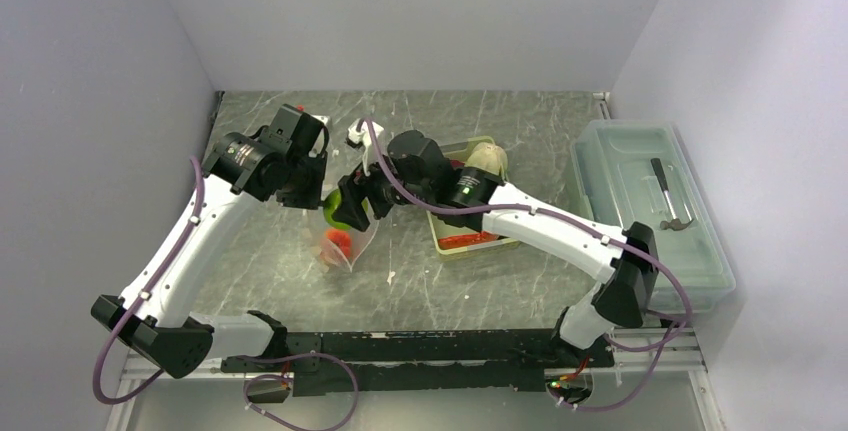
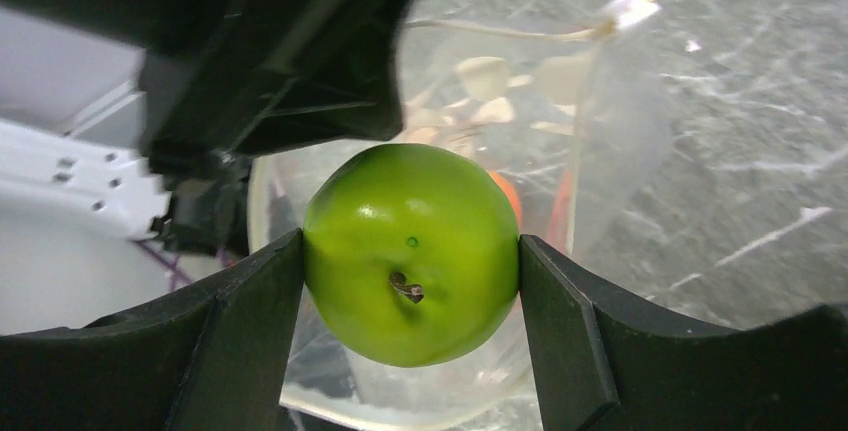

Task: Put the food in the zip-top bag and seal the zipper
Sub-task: Place the fake fruit in the zipper food storage bag, then adjust the zipper food storage bag at the center of the board.

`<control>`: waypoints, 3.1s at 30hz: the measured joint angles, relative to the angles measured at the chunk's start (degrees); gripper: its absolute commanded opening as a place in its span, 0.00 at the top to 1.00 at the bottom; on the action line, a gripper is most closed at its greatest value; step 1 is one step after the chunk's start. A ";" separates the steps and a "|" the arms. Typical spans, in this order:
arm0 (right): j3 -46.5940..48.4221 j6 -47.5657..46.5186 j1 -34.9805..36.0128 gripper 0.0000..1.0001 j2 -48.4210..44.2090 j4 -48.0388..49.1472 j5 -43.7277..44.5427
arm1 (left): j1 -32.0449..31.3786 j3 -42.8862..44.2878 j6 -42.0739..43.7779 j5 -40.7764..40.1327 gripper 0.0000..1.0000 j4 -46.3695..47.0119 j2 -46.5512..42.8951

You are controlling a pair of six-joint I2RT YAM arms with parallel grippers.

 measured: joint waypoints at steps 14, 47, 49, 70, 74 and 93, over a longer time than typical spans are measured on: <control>4.57 1.90 0.24 0.16 6.25 -0.85 13.44 | 0.00 1.60 0.09 2.71 1.00 -0.22 0.00; -2.97 4.39 0.24 0.12 -12.37 -4.00 13.53 | 0.00 1.60 -0.26 3.34 1.00 -0.15 0.04; -4.09 4.42 0.24 0.14 -13.20 -4.76 13.57 | 0.00 1.60 -0.26 3.34 1.00 -0.15 0.11; -13.00 14.14 2.49 0.19 -13.79 -9.27 12.00 | 0.00 1.60 -0.87 3.39 1.00 0.09 0.79; -10.21 16.28 2.49 0.24 -9.75 -10.21 16.74 | 0.00 1.60 -1.20 3.65 1.00 0.09 0.79; 1.64 15.78 2.49 0.84 2.14 -16.17 28.22 | 0.00 1.60 -1.25 4.28 1.00 -0.07 0.39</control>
